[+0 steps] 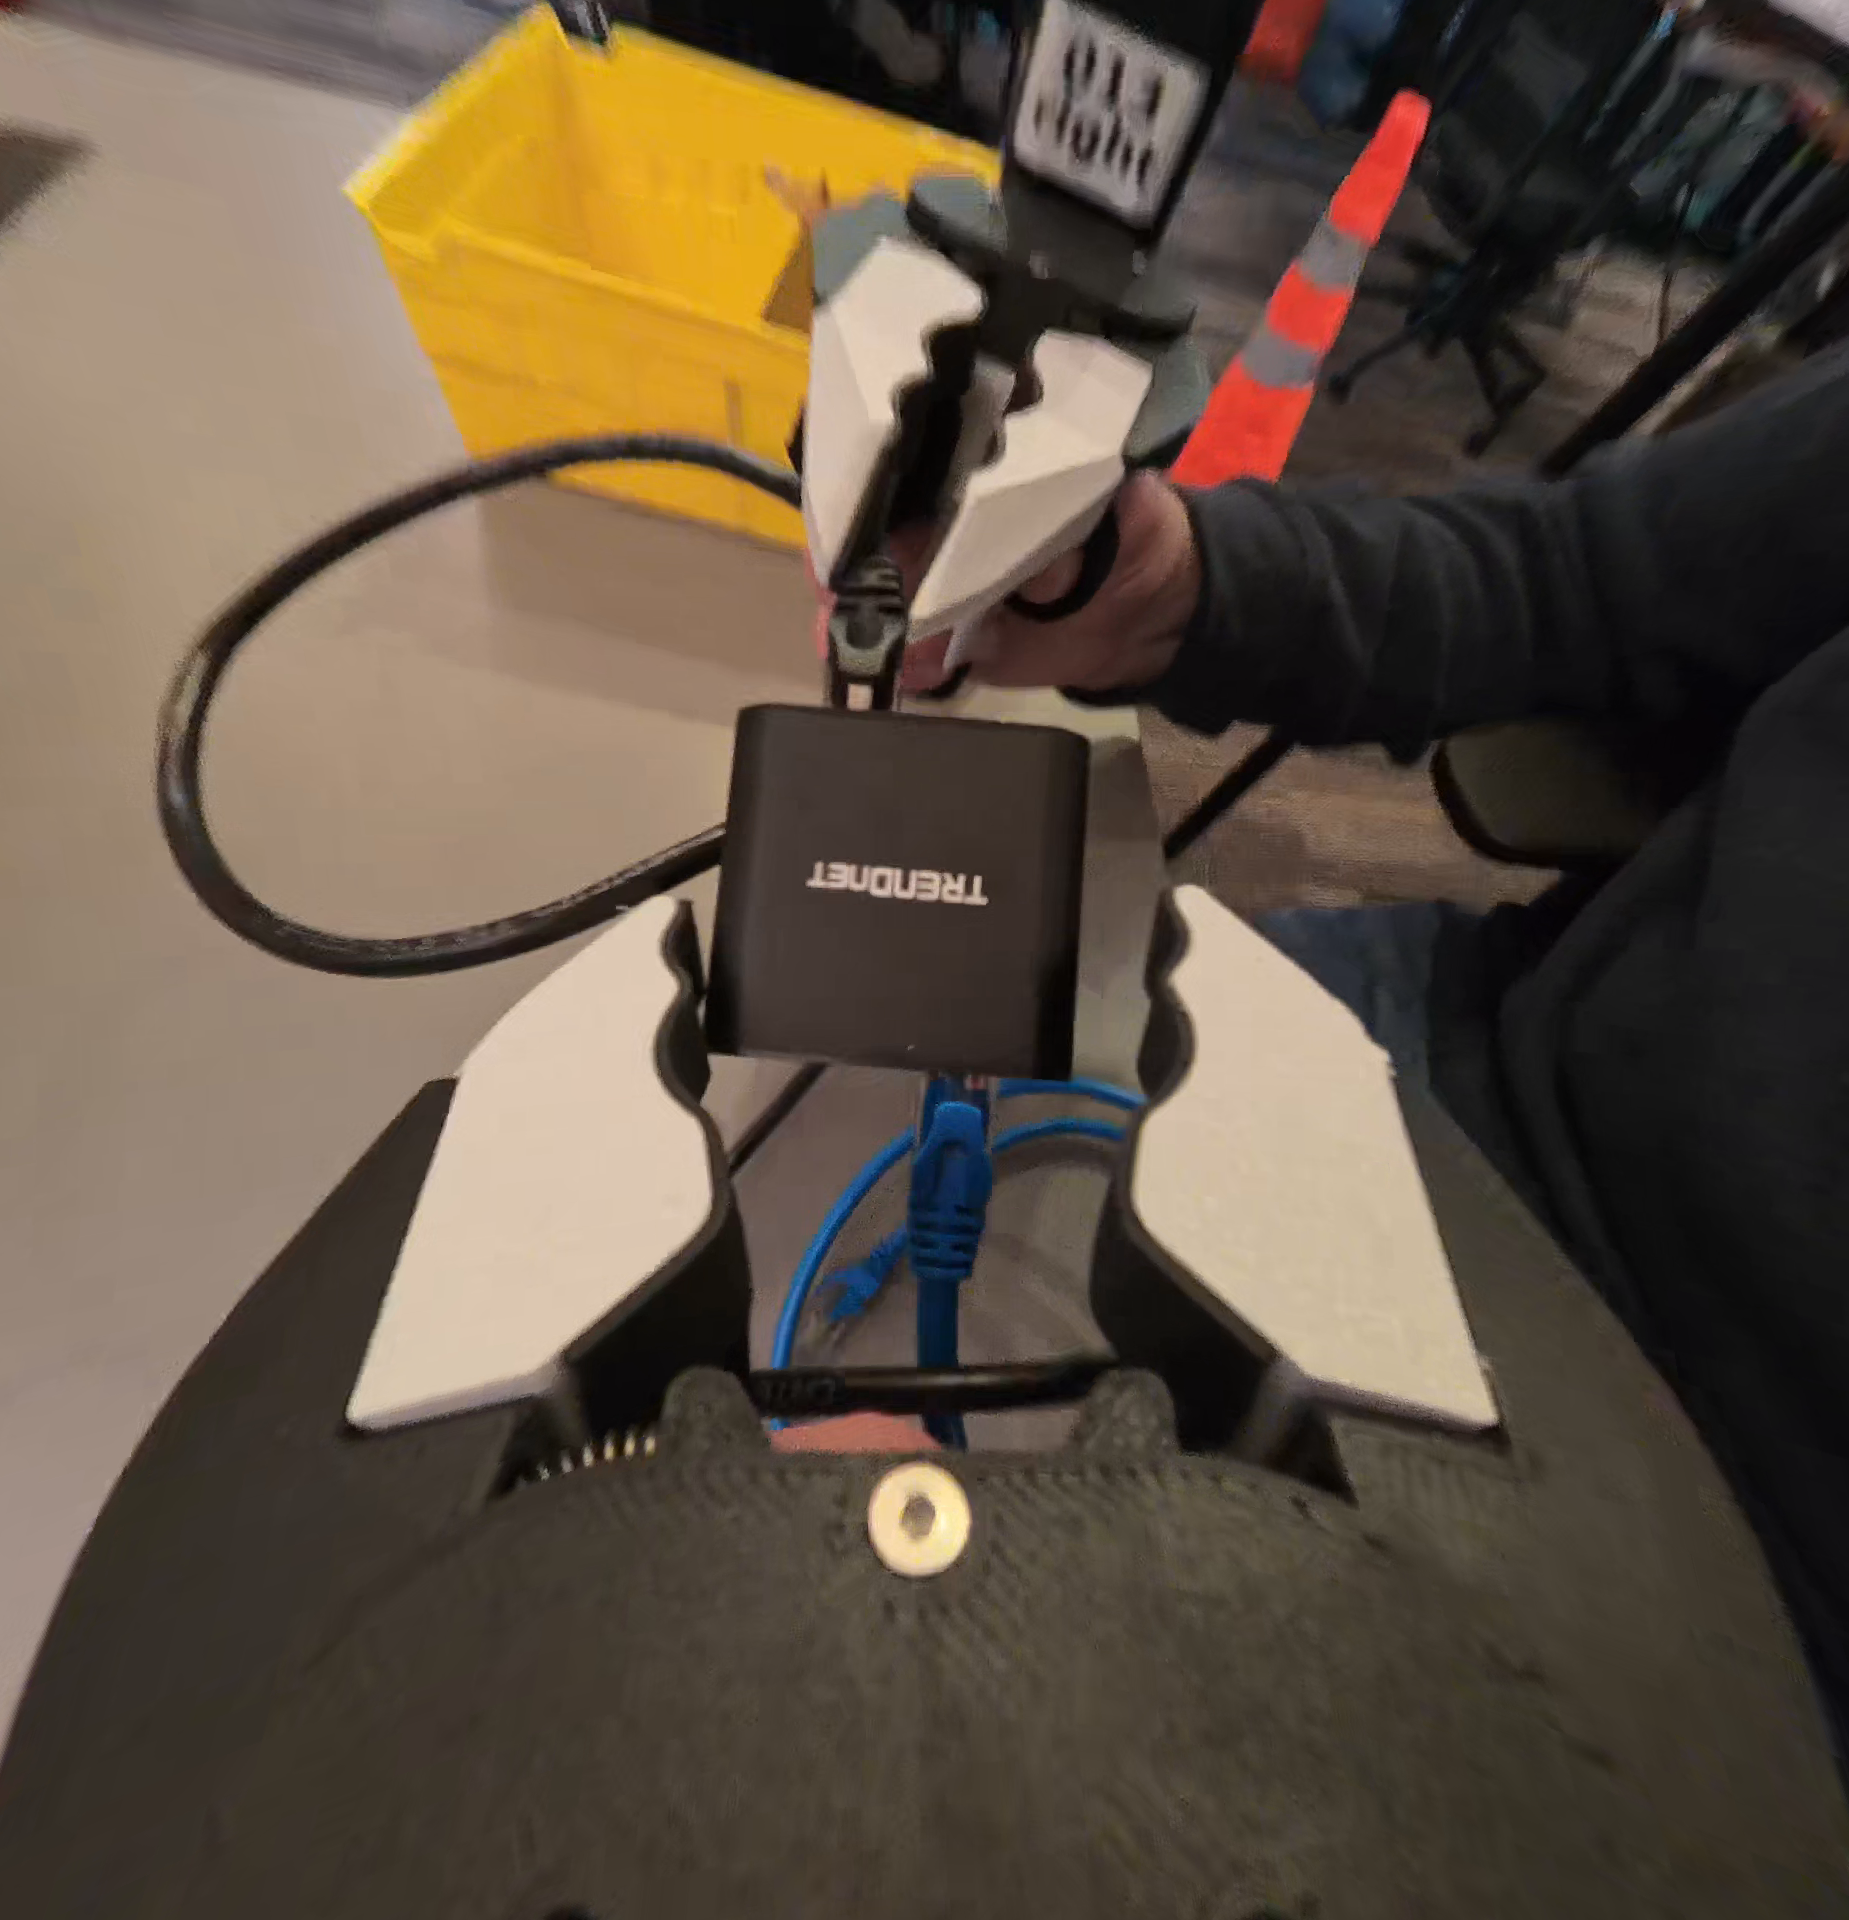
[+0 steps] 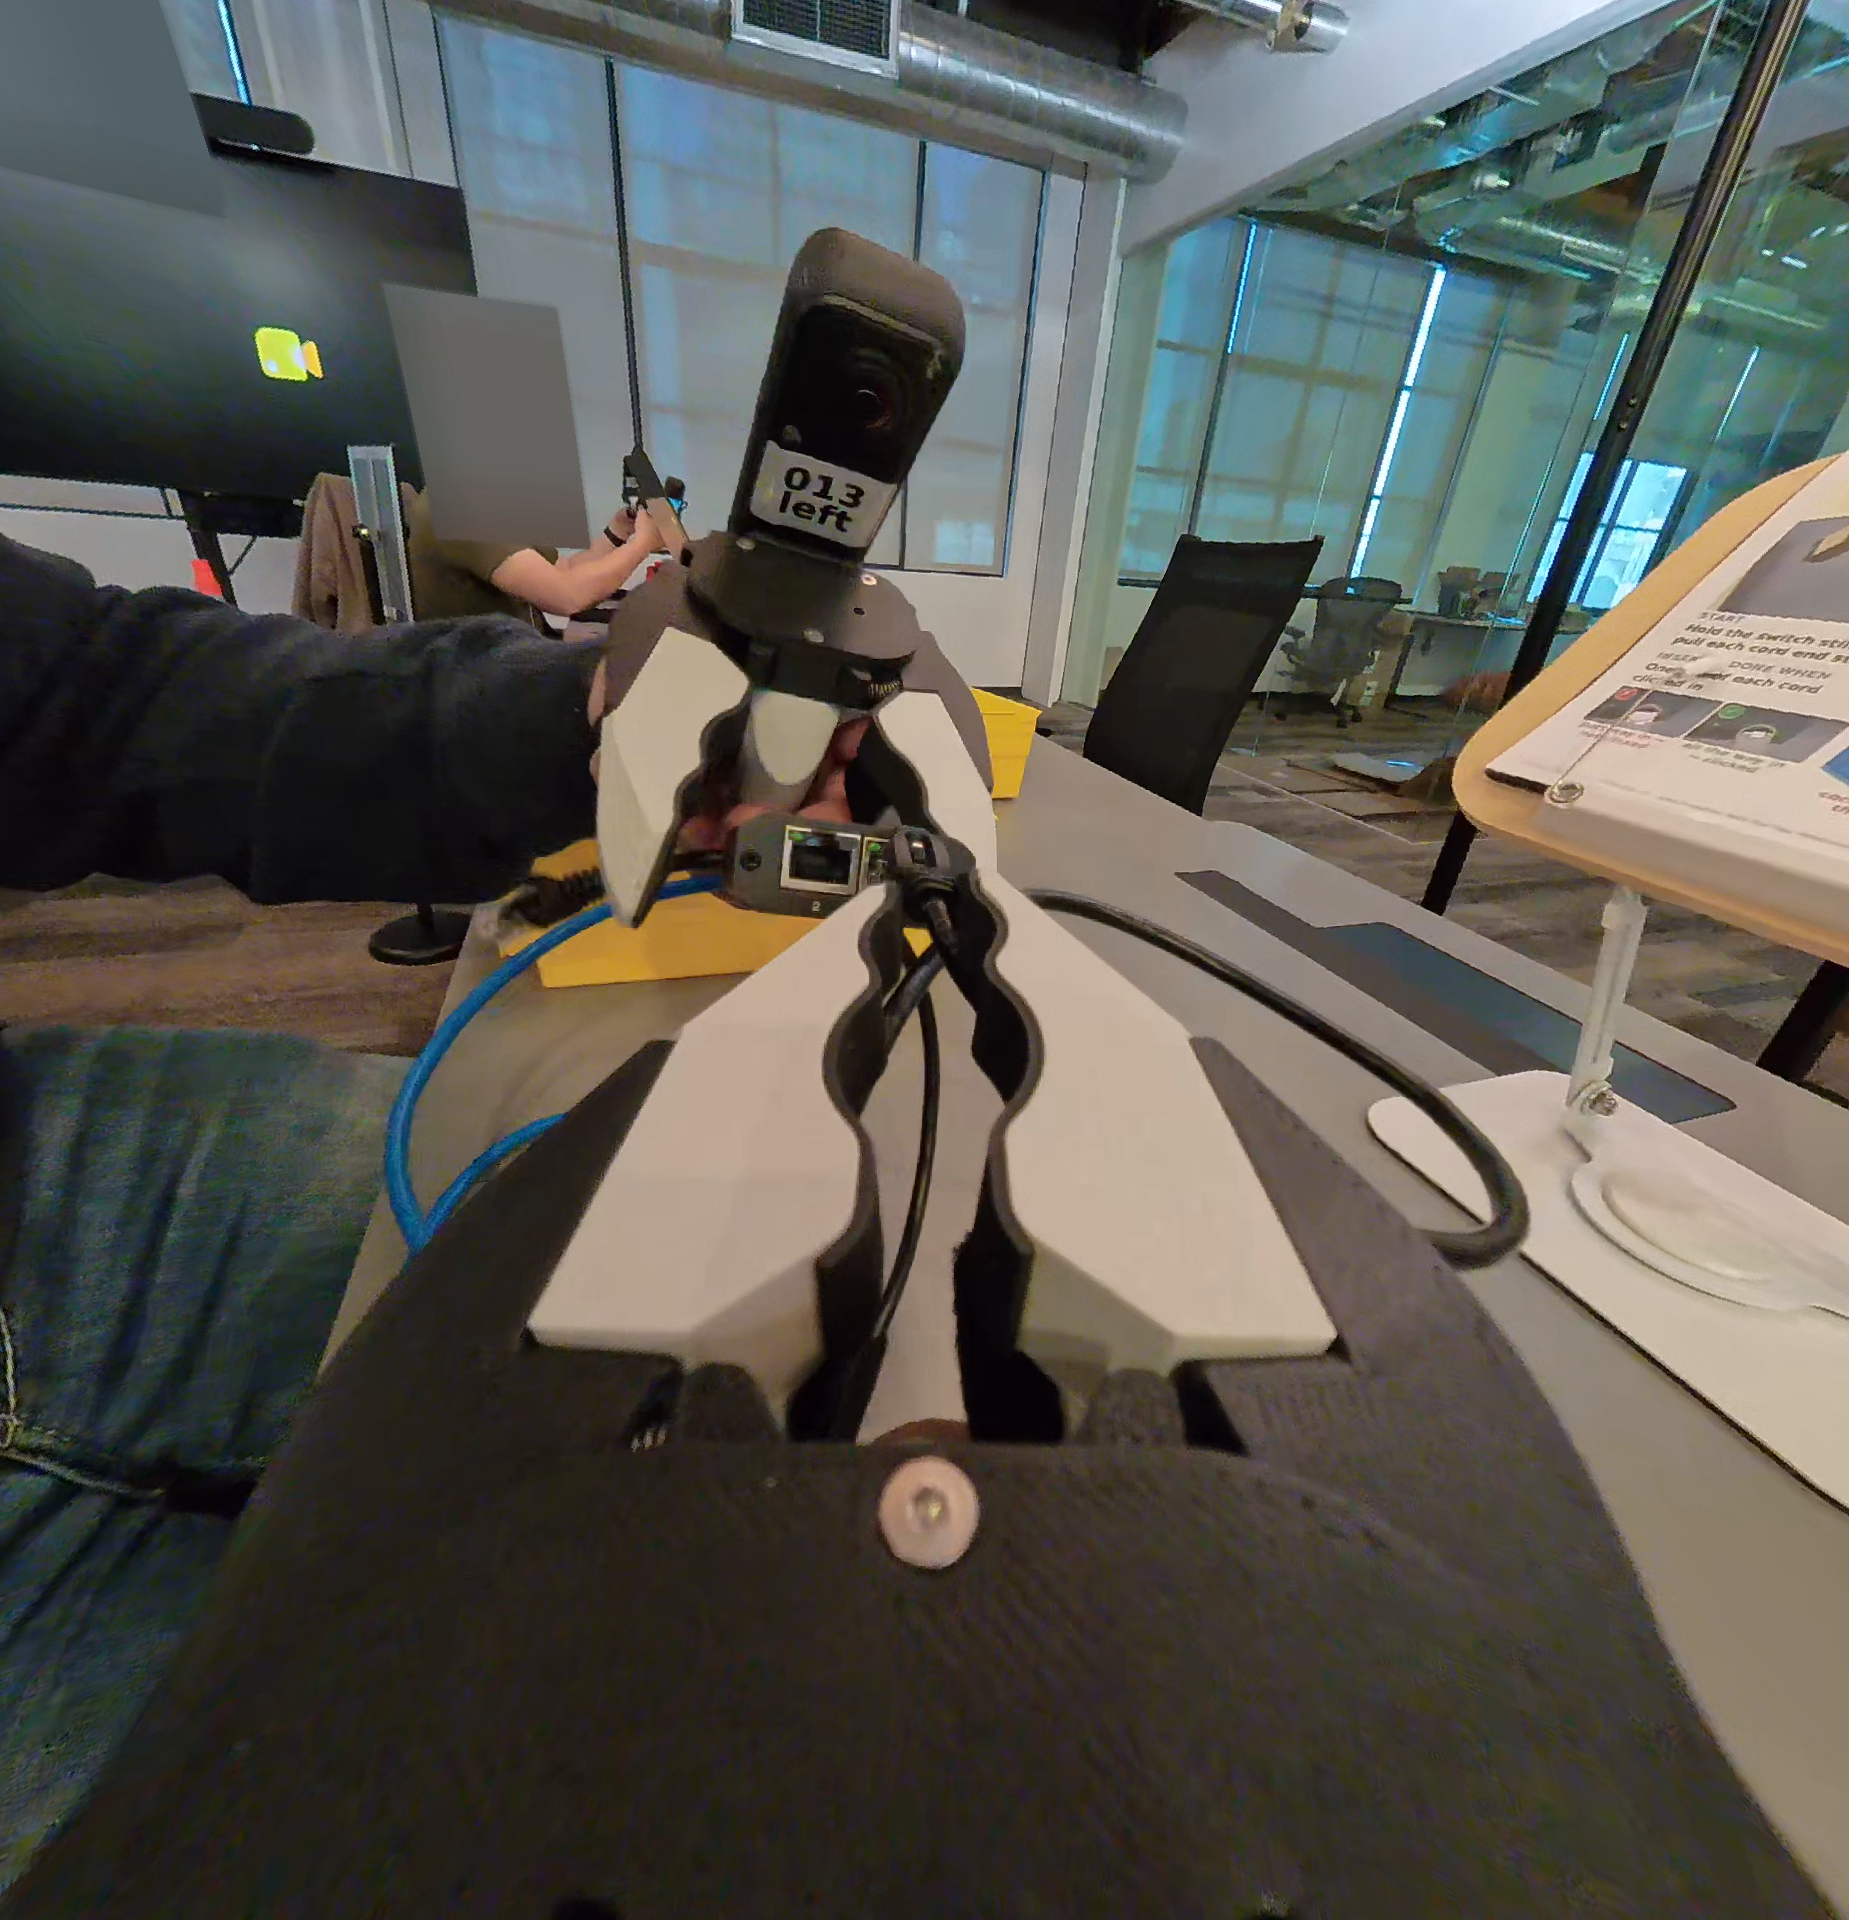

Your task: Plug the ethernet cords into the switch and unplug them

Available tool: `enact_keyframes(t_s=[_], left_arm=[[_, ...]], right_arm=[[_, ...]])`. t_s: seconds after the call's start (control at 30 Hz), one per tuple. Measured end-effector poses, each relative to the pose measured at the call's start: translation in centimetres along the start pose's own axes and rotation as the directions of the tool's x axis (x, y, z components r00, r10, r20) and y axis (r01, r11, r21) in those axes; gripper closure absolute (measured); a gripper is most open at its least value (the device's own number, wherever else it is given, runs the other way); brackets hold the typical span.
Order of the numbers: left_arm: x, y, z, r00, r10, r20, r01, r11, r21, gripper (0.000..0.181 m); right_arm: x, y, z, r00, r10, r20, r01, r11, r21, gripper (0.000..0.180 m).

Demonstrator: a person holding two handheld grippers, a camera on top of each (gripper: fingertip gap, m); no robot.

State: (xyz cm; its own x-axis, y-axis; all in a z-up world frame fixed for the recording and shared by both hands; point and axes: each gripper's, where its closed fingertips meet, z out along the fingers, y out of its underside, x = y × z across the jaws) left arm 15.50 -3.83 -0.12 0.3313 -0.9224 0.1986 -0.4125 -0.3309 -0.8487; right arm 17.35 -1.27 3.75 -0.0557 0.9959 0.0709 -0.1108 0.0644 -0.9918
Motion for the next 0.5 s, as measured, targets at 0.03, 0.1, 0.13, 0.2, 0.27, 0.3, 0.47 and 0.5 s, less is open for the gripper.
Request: enact_keyframes(t_s=[0.03, 0.1, 0.13, 0.2, 0.27, 0.3, 0.47, 0.5], left_arm=[[-0.2, 0.3, 0.2, 1.0, 0.022, 0.02, -0.022, 0.999, -0.041, 0.102], [-0.7, 0.5, 0.4, 0.996, 0.064, 0.062, -0.059, 0.995, -0.086, 0.111], [-0.8, 0.5, 0.4, 0.995, 0.076, 0.071, -0.069, 0.993, -0.097, 0.111], [-1.2, 0.1, 0.2, 0.99, 0.098, 0.099, -0.087, 0.991, -0.106, 0.111], [-1.4, 0.2, 0.1, 0.983, 0.137, 0.125, -0.117, 0.981, -0.156, 0.11], [-1.5, 0.1, 0.1, 0.978, 0.155, 0.137, -0.13, 0.976, -0.174, 0.108], [-1.4, 0.1, -0.2, 0.94, 0.286, 0.184, -0.214, 0.917, -0.336, 0.093], [-1.2, 0.1, -0.4, 0.936, 0.3, 0.184, -0.219, 0.907, -0.361, 0.094]], right_arm=[[0.0, 0.0, 0.0, 1.0, 0.003, -0.001, -0.003, 1.0, 0.003, 0.172], [0.0, -0.1, -0.2, 1.0, 0.008, 0.003, -0.008, 1.0, 0.014, 0.172], [0.0, -0.1, -0.2, 1.0, 0.006, 0.001, -0.006, 1.0, 0.012, 0.172], [0.0, -0.1, -0.2, 1.0, 0.012, 0.001, -0.012, 1.0, 0.015, 0.172], [0.0, -0.1, -0.3, 1.0, 0.012, 0.002, -0.012, 1.0, 0.013, 0.172], [0.0, -0.1, -0.2, 1.0, 0.006, 0.003, -0.006, 1.0, 0.009, 0.172], [-0.3, -0.1, 0.3, 1.0, -0.019, 0.01, 0.02, 1.0, -0.015, 0.172], [-0.1, -0.1, 0.2, 1.0, -0.022, 0.006, 0.022, 1.0, -0.018, 0.172]])
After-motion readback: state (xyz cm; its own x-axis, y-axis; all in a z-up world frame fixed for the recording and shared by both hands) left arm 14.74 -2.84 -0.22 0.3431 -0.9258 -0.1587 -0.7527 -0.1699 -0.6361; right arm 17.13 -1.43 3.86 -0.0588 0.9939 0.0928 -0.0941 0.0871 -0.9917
